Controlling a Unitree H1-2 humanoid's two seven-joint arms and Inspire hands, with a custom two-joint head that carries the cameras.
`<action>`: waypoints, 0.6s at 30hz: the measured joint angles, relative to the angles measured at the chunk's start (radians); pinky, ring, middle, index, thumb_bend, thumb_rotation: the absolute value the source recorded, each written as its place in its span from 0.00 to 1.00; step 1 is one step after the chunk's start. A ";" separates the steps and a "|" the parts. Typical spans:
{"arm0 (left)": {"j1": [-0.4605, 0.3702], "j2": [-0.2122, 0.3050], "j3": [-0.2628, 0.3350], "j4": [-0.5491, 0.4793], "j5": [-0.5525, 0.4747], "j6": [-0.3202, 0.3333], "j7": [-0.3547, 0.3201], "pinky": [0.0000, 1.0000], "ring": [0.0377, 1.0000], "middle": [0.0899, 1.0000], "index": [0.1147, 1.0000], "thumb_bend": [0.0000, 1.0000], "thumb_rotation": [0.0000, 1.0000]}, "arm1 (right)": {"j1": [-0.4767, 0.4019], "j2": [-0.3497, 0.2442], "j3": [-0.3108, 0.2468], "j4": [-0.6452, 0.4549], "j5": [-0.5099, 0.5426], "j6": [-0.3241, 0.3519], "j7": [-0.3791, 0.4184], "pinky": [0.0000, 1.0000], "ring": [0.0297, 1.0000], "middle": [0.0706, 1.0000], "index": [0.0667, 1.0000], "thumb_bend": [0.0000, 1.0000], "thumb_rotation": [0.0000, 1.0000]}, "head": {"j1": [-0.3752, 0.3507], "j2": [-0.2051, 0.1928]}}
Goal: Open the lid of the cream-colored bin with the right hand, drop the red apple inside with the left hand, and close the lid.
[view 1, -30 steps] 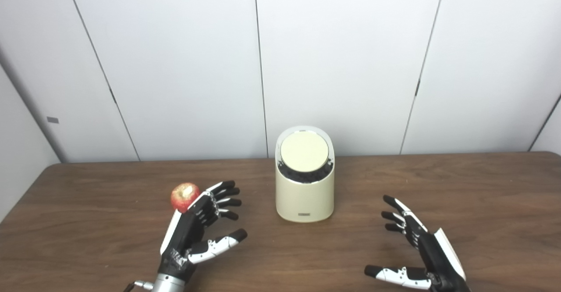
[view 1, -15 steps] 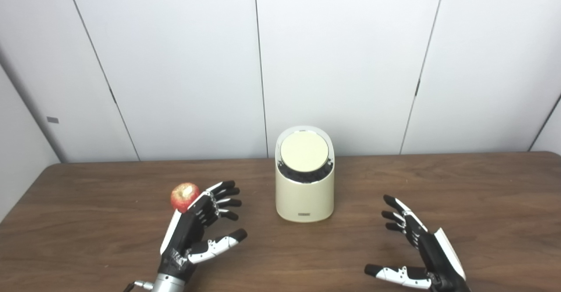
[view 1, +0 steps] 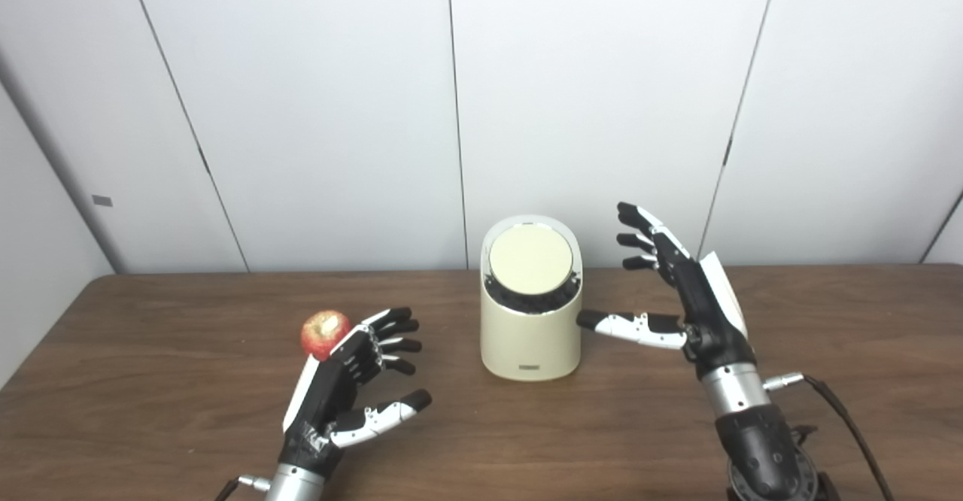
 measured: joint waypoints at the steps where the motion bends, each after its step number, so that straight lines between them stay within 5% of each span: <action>1: 0.000 0.000 0.000 0.000 0.001 0.000 0.000 0.60 0.71 0.78 0.81 0.72 0.13 | -0.005 -0.001 0.000 0.000 -0.002 0.011 0.000 0.70 0.84 0.89 0.86 0.84 0.26 | 0.000 0.000; 8: -0.001 0.002 -0.001 0.003 0.014 -0.001 0.001 0.60 0.70 0.77 0.80 0.73 0.13 | -0.097 -0.007 0.002 0.022 -0.018 0.123 0.000 0.81 0.90 0.89 0.88 0.85 0.27 | -0.002 0.005; 18: -0.004 0.001 -0.005 0.004 0.017 -0.001 0.001 0.59 0.70 0.77 0.80 0.72 0.12 | -0.223 -0.011 0.058 0.123 -0.083 0.206 -0.010 0.66 0.84 0.91 0.89 0.86 0.26 | 0.009 0.012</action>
